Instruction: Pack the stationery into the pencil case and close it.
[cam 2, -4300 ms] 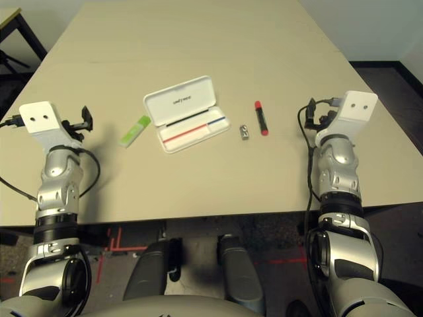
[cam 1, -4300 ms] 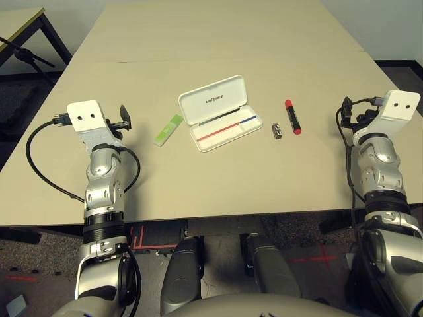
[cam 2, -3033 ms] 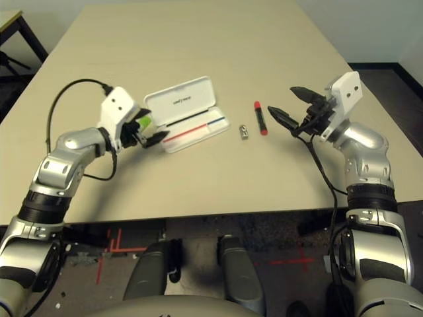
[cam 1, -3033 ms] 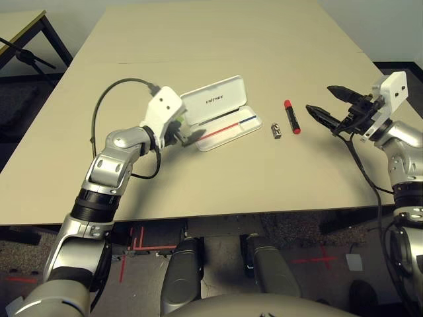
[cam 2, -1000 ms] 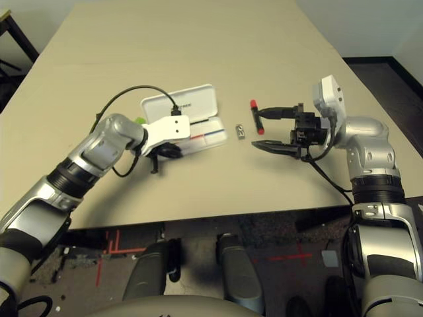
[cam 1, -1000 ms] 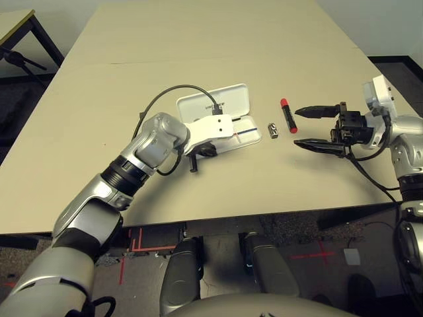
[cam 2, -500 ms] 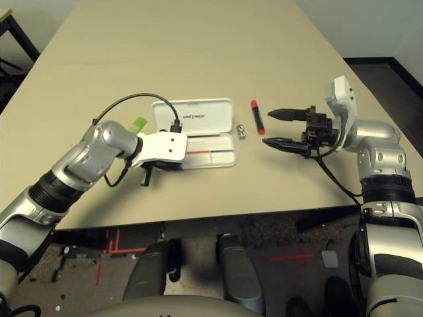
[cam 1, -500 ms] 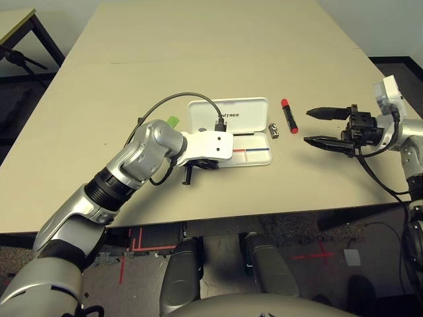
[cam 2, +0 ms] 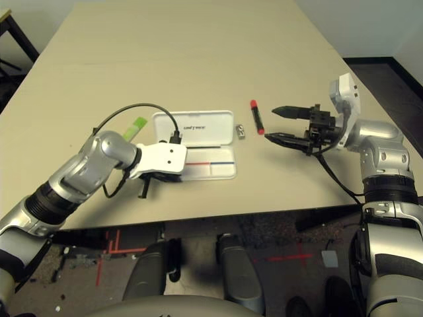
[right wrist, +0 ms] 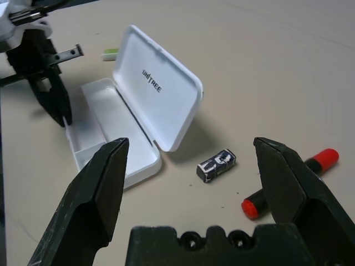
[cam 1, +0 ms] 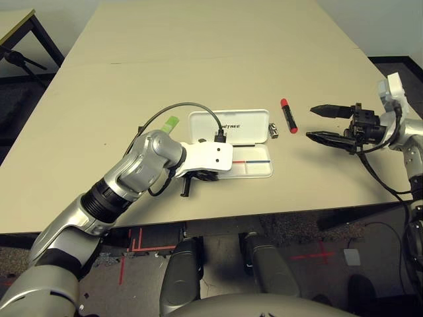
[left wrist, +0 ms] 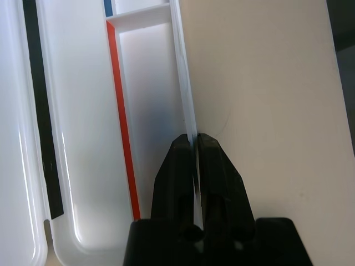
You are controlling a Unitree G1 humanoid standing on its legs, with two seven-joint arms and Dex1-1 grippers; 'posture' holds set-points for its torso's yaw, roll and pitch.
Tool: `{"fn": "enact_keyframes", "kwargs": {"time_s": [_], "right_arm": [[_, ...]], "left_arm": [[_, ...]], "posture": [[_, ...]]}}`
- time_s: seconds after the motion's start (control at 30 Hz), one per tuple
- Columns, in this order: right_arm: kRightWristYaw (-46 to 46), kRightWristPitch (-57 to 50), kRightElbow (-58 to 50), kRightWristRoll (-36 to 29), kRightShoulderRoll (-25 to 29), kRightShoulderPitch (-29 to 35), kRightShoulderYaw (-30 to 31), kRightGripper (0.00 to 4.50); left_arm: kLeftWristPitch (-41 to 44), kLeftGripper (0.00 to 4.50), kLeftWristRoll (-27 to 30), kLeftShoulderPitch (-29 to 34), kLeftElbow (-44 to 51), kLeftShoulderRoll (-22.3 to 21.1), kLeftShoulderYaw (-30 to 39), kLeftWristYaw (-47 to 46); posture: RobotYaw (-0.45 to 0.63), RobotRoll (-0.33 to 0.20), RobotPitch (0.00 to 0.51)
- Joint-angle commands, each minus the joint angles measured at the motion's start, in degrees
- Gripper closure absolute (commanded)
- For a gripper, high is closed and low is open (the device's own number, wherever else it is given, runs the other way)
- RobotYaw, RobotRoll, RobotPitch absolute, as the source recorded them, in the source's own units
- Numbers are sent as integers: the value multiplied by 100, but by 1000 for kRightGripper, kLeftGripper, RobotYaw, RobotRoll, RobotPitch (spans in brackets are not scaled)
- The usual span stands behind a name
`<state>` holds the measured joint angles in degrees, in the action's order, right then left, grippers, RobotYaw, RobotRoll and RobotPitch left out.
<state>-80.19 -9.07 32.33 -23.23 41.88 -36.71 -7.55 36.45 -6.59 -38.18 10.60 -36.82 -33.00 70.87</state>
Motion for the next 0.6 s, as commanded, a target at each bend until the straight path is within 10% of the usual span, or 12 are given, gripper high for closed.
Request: {"fn": "enact_keyframes", "kwargs": {"time_s": [0.03,0.2,0.6], "right_arm": [[395,-145,-140,170,35,71,6,0],[1054,-509,-310,173,-79,59,-72,0],[2173,-1153,-885,78,-399,84,-126,0]], "left_arm": [[94,4450,22,92,59,22,-10,-90],[-4,4450,70,152,28,36,18,-124],[598,249,778,51,447,24,441,-14]], "posture": [[-134,0,151],[-133,0,150],[-106,0,150]]}}
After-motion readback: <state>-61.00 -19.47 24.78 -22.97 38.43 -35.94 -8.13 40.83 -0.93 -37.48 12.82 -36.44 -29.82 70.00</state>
